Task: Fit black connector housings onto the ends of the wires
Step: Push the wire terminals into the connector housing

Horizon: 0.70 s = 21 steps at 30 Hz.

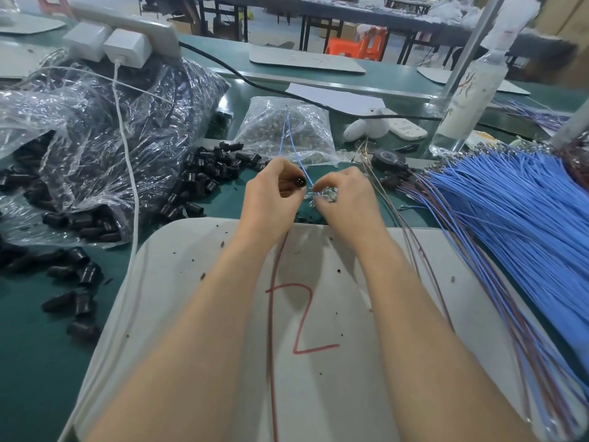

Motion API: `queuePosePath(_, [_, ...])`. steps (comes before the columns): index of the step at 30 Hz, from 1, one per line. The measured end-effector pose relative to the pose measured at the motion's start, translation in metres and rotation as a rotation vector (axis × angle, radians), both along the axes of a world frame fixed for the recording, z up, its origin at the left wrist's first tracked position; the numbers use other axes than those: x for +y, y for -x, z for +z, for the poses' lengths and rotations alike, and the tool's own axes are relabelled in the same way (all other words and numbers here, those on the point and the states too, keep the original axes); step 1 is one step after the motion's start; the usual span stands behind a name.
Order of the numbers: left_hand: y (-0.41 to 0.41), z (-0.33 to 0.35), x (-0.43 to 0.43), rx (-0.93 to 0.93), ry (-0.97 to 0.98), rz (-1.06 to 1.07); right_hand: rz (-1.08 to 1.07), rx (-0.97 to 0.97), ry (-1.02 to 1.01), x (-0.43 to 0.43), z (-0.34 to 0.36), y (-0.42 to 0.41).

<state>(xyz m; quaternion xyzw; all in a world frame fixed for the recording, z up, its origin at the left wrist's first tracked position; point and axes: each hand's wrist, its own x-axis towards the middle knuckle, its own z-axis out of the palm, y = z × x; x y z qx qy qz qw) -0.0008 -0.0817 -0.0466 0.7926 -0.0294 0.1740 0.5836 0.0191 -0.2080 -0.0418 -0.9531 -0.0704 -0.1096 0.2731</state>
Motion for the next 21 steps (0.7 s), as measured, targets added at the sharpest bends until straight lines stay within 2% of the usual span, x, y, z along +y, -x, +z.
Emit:
queuePosePath(3, [0.0,-0.001,-0.001,0.003,0.01,-0.005,0.006,0.064,0.127,0.006,-0.007,-0.002])
queuePosePath(9, [-0.001,-0.001,0.0,-0.005,0.002,-0.013,-0.049,0.027,0.163,0.008,-0.011,-0.003])
queuePosePath(14, [-0.001,-0.002,-0.001,-0.012,-0.019,-0.015,-0.119,-0.01,0.297,0.009,-0.009,-0.003])
queuePosePath(21, [-0.003,-0.005,-0.001,-0.007,-0.014,-0.013,-0.17,0.04,0.324,0.014,-0.007,-0.009])
